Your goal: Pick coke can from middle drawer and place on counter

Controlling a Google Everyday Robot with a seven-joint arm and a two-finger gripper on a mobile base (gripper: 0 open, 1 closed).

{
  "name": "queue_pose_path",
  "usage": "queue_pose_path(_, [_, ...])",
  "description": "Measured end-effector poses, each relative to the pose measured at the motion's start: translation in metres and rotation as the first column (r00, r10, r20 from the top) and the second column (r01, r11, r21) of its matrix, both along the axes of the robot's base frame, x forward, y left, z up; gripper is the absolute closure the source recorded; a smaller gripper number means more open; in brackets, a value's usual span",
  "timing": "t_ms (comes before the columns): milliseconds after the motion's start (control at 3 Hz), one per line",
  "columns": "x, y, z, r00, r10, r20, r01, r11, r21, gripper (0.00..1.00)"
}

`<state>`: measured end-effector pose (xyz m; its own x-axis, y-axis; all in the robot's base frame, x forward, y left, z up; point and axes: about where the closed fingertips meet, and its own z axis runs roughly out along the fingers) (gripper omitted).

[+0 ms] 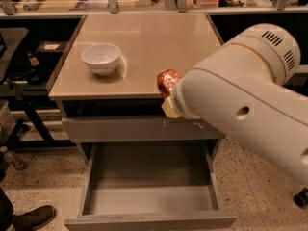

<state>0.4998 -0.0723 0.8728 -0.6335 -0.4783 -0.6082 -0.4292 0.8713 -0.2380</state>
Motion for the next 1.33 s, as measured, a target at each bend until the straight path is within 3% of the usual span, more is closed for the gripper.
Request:
queue_pose_path(667, [0.014,-0.004,0.007,0.9998,-0.017,0.013,0.017,1.000,-0.005,1.00])
queue_pose_path(1333, [0.086,-0.016,0.021,0.9985,-0.053,0.016,0.054,0.997,-0.059,1.00])
